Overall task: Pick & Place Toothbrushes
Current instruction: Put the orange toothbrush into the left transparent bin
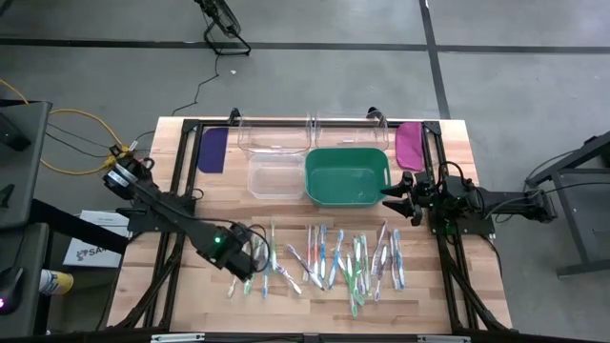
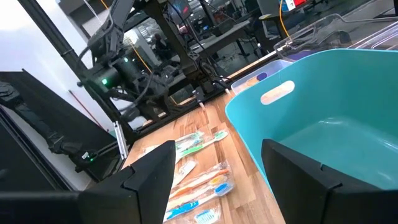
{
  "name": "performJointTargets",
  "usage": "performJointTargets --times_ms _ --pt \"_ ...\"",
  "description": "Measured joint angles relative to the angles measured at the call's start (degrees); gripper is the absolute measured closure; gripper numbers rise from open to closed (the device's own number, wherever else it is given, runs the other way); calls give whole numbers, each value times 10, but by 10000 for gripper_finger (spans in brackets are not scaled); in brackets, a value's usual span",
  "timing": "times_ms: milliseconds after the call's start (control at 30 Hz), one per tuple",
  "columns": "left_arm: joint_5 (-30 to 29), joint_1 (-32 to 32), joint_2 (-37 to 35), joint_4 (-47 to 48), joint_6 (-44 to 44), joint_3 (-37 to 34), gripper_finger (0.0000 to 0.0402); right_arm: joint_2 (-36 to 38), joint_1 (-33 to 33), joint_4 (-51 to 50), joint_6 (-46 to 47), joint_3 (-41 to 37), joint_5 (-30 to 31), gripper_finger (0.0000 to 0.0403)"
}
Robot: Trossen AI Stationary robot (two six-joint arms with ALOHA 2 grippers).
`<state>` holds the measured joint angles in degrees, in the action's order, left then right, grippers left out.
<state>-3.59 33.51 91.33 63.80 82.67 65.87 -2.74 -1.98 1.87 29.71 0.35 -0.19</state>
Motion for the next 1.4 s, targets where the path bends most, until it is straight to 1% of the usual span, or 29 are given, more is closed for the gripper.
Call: performJointTargets --times_ms 133,233,533,767,1167,1267,1400 --pt "24 -1 30 0 2 0 201 0 0 0 0 0 0 170" --pt "31 -1 48 1 15 0 192 0 0 0 0 0 0 170" --pt "34 -1 82 -55 16 0 192 0 0 0 0 0 0 170" --pt "33 -1 104 -50 16 0 193 0 0 0 0 0 0 170" --pt "46 -1 135 -83 1 1 193 0 0 0 0 0 0 170" --pt "46 -1 135 -84 1 1 201 0 0 0 0 0 0 170" --pt "48 -1 135 -90 -7 1 236 0 0 0 0 0 0 170"
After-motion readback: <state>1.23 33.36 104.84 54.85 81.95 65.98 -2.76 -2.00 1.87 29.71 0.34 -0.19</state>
